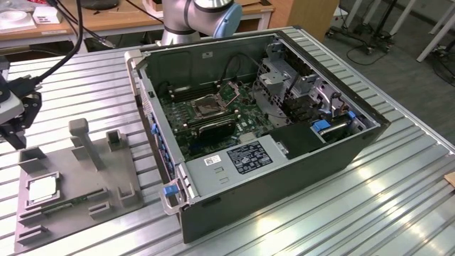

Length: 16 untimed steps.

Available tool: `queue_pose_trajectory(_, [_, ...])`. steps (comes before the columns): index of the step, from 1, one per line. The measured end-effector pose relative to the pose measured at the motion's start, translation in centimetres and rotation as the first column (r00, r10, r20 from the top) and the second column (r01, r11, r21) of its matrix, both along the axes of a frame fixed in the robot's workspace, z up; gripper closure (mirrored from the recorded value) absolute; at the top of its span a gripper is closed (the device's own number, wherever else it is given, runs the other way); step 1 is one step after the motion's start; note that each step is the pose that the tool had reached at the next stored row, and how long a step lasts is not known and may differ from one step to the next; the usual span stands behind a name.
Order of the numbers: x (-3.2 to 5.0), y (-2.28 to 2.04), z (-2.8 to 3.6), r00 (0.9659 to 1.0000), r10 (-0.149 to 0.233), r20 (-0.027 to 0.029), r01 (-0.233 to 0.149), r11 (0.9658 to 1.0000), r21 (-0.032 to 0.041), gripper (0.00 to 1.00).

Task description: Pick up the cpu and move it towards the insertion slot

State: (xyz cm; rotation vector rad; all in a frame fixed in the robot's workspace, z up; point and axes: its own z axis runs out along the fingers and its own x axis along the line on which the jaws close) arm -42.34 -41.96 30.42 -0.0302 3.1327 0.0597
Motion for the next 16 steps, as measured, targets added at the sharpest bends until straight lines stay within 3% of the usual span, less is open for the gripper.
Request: queue_pose_trajectory(16, [-0.28,-0.01,-0.61,1.0000,0.000,0.0000,0.000,1.0000,-0.0002,0.90])
